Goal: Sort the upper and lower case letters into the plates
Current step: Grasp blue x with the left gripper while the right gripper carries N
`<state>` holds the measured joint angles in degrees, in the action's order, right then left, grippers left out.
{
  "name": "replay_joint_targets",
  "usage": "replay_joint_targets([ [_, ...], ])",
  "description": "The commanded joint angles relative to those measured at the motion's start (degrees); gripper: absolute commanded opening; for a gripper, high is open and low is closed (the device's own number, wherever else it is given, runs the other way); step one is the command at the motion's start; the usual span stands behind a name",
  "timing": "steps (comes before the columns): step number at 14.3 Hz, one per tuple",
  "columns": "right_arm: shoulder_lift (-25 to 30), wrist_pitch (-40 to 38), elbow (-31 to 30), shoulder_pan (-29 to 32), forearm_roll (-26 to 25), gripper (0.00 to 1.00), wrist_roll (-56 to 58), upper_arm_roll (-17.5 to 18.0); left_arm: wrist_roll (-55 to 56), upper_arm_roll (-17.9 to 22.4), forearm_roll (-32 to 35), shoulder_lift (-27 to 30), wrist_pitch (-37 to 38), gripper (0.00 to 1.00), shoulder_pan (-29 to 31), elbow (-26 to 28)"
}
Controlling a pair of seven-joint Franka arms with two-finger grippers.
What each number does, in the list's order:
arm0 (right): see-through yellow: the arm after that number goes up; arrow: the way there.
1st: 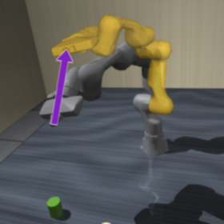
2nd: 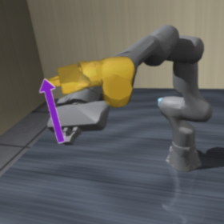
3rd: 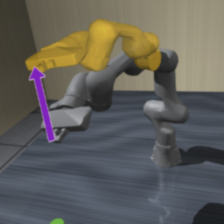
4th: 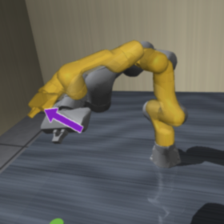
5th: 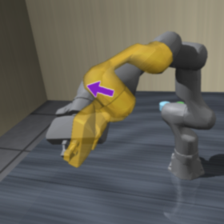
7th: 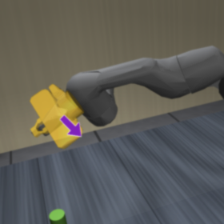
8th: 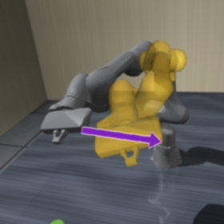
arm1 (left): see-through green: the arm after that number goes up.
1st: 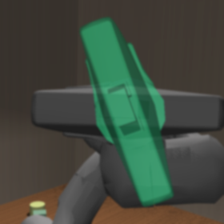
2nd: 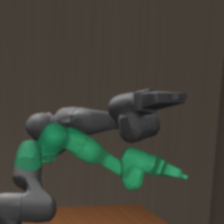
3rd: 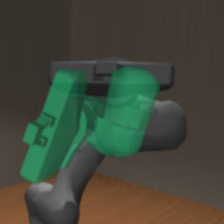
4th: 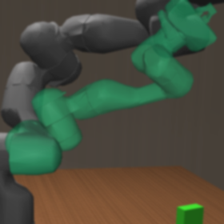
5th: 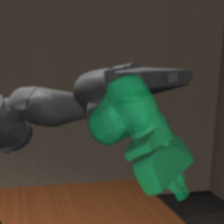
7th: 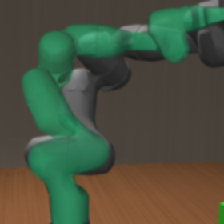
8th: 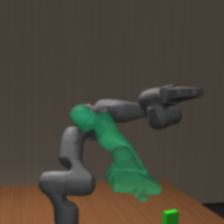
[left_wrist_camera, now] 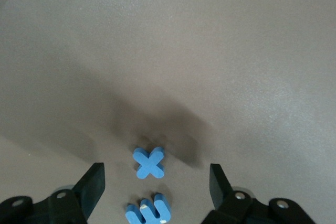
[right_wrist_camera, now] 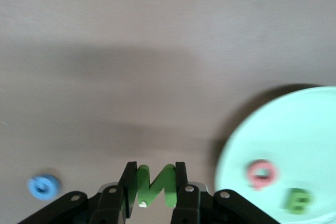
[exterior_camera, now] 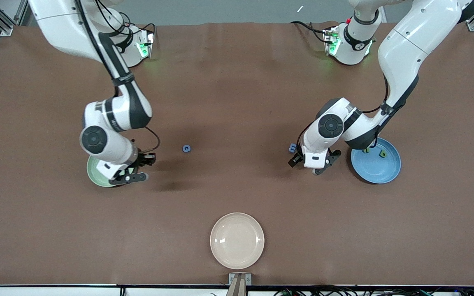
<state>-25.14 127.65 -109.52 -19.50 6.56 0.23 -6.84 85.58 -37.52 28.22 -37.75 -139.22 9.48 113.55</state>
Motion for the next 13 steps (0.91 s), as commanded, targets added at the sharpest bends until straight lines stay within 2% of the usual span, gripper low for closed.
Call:
replay_joint_targets([
  [1, 1.50, -2.05, -0.96, 6.38, 0.12, 0.00, 9.76, 0.95, 1.52, 0.69, 1.49, 0.49, -0.87, 0.76, -0.33, 0.79],
  [6, 0.97, -1.44, -1.40, 14.57, -0.06, 0.00, 22.87, 0.95, 1.52, 0.87, 1.49, 0.05, -0.96, 0.68, -0.51, 0.88],
  [13, -2.01, 6.64, -3.86, 15.46, -0.24, 0.00, 23.24, 0.86, 2.30, 0.87, 3.16, -0.65, -0.87, 0.58, -0.69, 0.79],
])
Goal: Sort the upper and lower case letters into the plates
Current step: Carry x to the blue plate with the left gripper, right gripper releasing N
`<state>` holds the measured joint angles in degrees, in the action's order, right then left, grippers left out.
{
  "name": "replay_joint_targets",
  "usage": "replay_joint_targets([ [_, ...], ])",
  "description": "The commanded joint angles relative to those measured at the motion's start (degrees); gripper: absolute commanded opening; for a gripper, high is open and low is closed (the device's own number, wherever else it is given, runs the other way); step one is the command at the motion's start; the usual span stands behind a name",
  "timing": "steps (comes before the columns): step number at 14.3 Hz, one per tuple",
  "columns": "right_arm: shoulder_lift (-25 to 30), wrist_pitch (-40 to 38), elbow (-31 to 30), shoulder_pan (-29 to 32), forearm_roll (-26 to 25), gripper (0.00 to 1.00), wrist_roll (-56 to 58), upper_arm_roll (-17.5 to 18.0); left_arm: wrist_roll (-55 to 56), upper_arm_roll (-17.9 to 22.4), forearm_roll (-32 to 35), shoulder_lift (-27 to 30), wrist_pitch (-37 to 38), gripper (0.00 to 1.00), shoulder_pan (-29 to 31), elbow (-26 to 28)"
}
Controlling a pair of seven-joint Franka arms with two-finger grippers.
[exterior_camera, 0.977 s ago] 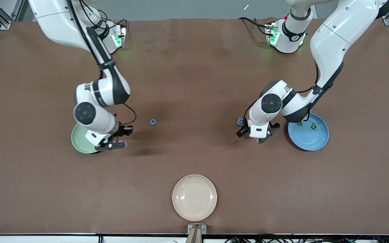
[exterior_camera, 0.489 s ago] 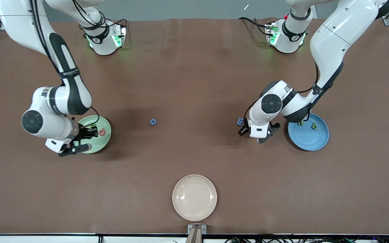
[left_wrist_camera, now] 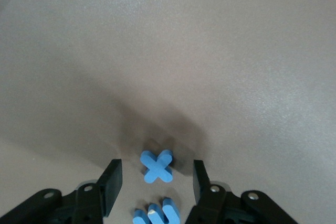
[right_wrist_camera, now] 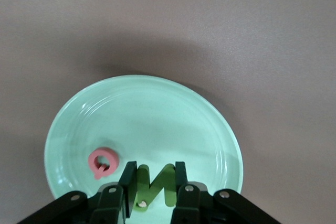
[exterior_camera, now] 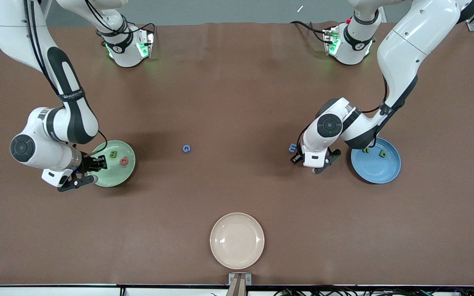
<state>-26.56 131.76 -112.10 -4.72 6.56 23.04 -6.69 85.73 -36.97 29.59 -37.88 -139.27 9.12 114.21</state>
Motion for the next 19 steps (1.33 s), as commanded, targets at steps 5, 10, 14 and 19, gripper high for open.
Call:
replay_joint_targets([
  [5, -2.70, 6.14, -1.89, 0.59, -0.15, 0.00, 0.34, 0.81, 2.43, 0.32, 2.58, -0.61, -0.91, 0.49, -0.33, 0.05],
  [10, -3.84, 8.94, -2.59, 0.24, 0.20, 0.02, -0.01, 0.89, 2.43, 0.32, 2.58, -0.53, -0.91, 0.24, -0.33, -0.13],
  [14, -4.02, 8.69, -2.68, 0.15, 0.29, 0.28, -0.28, 0.89, 2.25, 0.32, 2.75, 0.00, -0.83, 0.15, 0.02, -0.48],
  [19, -3.32, 6.24, -2.60, 0.15, 0.38, 1.00, -0.45, 1.07, -2.65, -0.12, 2.49, 5.44, 1.27, 0.15, 1.69, -0.39],
])
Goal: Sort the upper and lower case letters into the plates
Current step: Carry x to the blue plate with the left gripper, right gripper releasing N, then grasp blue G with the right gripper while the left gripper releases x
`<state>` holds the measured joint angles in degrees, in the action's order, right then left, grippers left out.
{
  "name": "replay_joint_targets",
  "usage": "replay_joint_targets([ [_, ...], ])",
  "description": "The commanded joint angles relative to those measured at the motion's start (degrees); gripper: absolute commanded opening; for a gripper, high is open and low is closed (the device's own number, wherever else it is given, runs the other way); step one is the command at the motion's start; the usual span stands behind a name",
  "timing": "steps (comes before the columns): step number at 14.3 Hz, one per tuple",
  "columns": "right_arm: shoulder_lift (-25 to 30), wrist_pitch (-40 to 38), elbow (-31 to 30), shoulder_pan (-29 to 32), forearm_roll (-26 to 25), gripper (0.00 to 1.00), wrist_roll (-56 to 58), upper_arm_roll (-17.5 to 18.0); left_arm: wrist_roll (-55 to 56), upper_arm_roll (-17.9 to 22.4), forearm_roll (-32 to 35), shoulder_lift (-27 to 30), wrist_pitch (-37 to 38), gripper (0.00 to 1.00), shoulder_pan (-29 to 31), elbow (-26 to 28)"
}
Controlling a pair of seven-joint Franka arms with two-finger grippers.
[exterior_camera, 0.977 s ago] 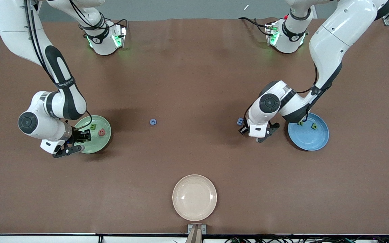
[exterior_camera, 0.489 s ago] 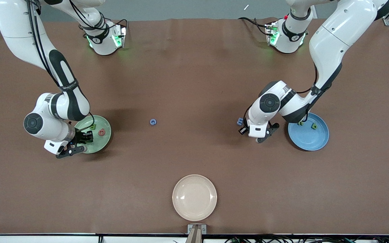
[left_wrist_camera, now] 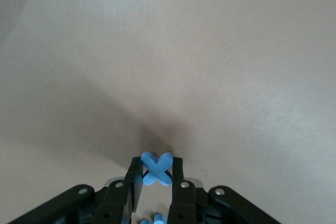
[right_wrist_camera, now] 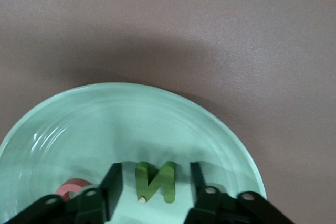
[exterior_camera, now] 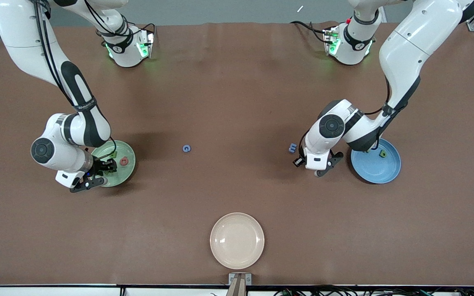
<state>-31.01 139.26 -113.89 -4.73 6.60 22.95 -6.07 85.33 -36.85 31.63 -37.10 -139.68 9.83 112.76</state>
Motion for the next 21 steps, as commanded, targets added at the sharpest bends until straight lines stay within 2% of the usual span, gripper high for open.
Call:
replay_joint_targets([
  [1, 1.56, -2.75, -0.81, 0.16, 0.61, 1.00, -0.37, 0.53, -5.14, -1.11, 0.10, 5.80, 3.26, 0.15, 2.46, 0.97],
  [3, 4.01, -7.04, -0.90, -0.01, 1.57, 1.00, -0.54, 0.53, -10.50, -5.48, -0.16, 7.03, 5.90, 0.15, 8.07, 0.97],
  [6, 8.14, -15.30, -0.37, -0.10, 3.42, 1.00, -0.89, 0.53, -22.52, -15.94, -0.08, 6.95, 8.89, 0.13, 23.35, 2.63],
  [8, 10.17, -19.01, 0.15, -1.06, 3.42, 1.00, -6.31, 0.62, -31.67, -18.69, 0.10, 6.95, 10.74, 0.13, 30.14, 3.78],
  [11, 11.32, -21.40, 1.48, -6.32, 3.42, 1.00, -20.97, 0.62, -43.81, -18.61, 0.89, 6.16, 10.75, 0.13, 34.55, 4.22],
  [14, 11.58, -20.70, 1.83, -11.42, 4.74, 1.00, -35.22, 0.62, -51.12, -17.82, 4.04, 3.97, 10.75, 0.13, 35.96, 3.35],
  [18, 11.58, -17.81, 1.04, -17.84, 5.00, 1.00, -51.04, 0.53, -51.84, -15.89, 9.50, 0.89, 10.22, 0.13, 35.97, 2.91],
  [21, 11.58, -12.19, -1.59, -21.80, 5.00, 1.00, -57.03, 0.53, -51.84, -14.57, 11.43, -0.69, 9.70, 0.13, 35.97, 2.91],
])
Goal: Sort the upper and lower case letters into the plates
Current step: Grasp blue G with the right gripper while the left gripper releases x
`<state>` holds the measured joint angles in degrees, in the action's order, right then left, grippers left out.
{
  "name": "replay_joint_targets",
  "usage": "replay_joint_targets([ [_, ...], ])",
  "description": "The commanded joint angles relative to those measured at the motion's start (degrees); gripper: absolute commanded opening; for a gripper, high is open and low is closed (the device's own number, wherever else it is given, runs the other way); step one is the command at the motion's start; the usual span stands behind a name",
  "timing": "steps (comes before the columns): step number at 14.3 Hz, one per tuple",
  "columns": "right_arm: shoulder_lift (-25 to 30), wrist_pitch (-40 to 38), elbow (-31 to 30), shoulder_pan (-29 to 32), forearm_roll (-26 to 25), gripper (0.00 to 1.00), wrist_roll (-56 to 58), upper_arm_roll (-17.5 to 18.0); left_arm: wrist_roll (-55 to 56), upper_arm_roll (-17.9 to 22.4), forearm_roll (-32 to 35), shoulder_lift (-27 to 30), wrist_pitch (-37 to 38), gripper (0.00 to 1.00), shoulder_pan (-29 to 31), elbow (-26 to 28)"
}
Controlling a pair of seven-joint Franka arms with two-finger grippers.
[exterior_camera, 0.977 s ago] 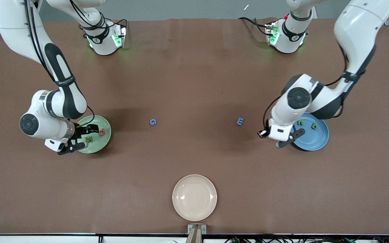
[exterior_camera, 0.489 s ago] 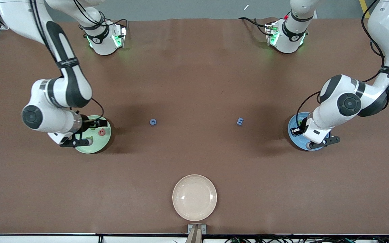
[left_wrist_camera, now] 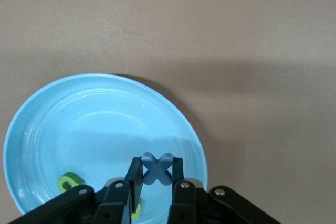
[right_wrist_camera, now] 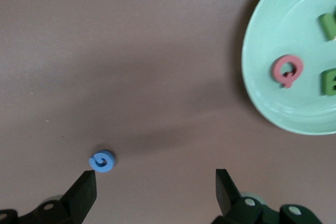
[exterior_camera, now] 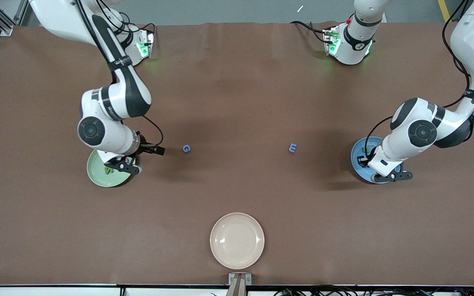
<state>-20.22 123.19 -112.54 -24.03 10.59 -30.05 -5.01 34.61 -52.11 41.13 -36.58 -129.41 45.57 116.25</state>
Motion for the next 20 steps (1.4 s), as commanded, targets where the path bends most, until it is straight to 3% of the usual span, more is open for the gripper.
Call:
replay_joint_targets([
  [1, 0.53, 6.51, -3.90, -3.64, 1.01, 1.00, -6.14, -0.53, -1.12, 1.21, 2.28, -1.64, -1.19, 0.13, 0.22, -0.58],
  [8, -5.61, 21.82, -5.67, -10.77, 1.01, 1.00, -14.51, -0.62, -1.12, 3.15, 4.83, -3.76, -3.13, 0.14, 0.14, -0.84],
  [14, -8.79, 24.56, -6.19, -13.75, 0.74, 1.00, -16.45, -0.79, -1.12, 3.24, 4.92, -3.85, -3.22, 0.17, -0.04, -0.84],
  [15, -8.87, 24.99, -6.98, -13.93, 0.74, 1.00, -16.45, -0.88, -1.12, 3.24, 4.92, -3.85, -3.22, 0.21, -0.04, -0.84],
  [16, -8.79, 26.13, -7.86, -13.94, 0.66, 1.00, -16.45, -0.88, -1.21, 3.24, 4.92, -3.85, -3.22, 0.33, -0.04, -0.84],
  [18, -8.79, 27.63, -9.18, -14.02, 0.57, 0.98, -16.45, -0.88, -1.30, 3.24, 4.92, -3.58, -3.22, 0.75, 0.05, -0.84],
  [20, -8.79, 27.90, -9.62, -14.02, 0.48, 0.95, -16.45, -0.88, -1.21, 2.98, 4.92, -2.97, -3.22, 0.90, 0.22, -0.84],
])
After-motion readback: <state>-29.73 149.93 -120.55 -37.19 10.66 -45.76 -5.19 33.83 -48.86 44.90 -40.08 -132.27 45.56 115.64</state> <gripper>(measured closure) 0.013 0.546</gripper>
